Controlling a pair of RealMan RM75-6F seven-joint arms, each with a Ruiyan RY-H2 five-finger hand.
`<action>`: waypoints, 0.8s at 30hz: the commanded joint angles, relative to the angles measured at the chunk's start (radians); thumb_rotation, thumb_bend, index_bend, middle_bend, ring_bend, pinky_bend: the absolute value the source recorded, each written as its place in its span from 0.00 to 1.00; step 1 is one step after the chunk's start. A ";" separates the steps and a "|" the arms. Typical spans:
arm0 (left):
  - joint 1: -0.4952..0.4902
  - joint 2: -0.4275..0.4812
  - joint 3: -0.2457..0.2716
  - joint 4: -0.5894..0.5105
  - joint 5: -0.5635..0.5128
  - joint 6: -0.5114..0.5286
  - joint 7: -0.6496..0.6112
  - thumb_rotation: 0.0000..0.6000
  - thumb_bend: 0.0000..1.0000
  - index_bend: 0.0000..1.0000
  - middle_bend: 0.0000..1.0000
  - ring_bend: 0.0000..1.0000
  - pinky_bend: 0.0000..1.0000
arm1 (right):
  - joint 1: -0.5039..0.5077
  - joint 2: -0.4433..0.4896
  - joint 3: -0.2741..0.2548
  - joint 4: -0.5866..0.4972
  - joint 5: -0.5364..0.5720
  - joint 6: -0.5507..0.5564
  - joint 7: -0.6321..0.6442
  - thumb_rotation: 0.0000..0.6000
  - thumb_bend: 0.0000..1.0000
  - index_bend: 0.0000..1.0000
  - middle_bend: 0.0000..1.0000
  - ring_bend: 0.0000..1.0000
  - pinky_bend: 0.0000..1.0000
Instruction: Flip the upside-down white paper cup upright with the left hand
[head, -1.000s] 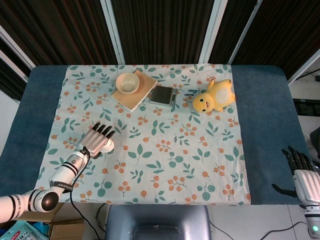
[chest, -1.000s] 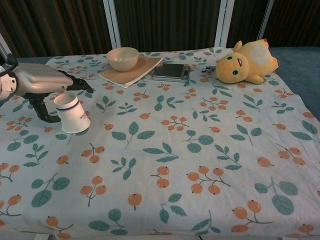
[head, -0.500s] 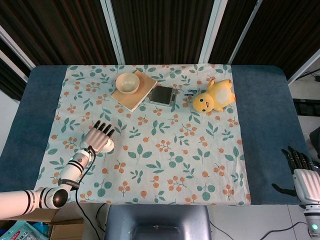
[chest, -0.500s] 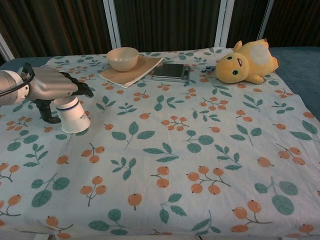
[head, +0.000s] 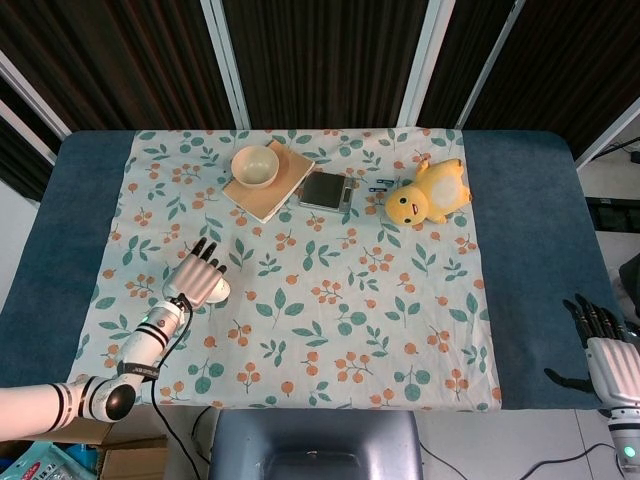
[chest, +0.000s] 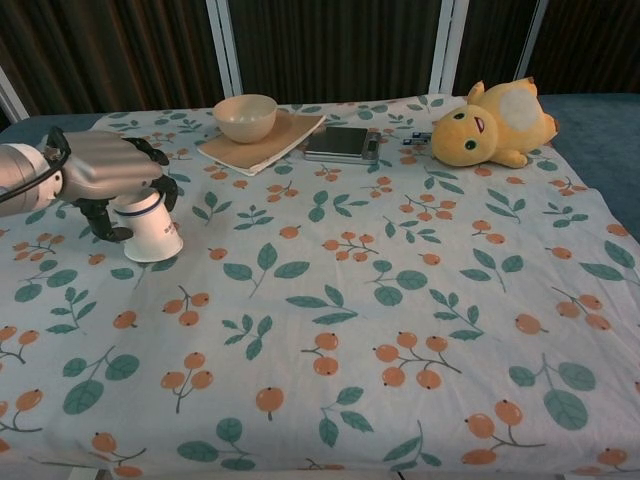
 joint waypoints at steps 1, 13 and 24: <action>0.007 0.011 -0.006 -0.011 0.015 0.012 -0.019 1.00 0.37 0.34 0.34 0.07 0.01 | 0.001 0.002 0.001 -0.002 0.001 -0.001 -0.001 1.00 0.14 0.00 0.00 0.00 0.00; 0.197 0.089 -0.167 -0.064 0.288 -0.049 -0.863 1.00 0.37 0.33 0.35 0.09 0.06 | 0.006 0.003 0.003 0.002 0.010 -0.015 0.006 1.00 0.14 0.00 0.00 0.00 0.00; 0.292 -0.065 -0.126 0.201 0.569 -0.048 -1.387 1.00 0.37 0.29 0.33 0.07 0.09 | 0.016 0.009 0.003 -0.022 0.007 -0.024 -0.022 1.00 0.14 0.00 0.00 0.00 0.00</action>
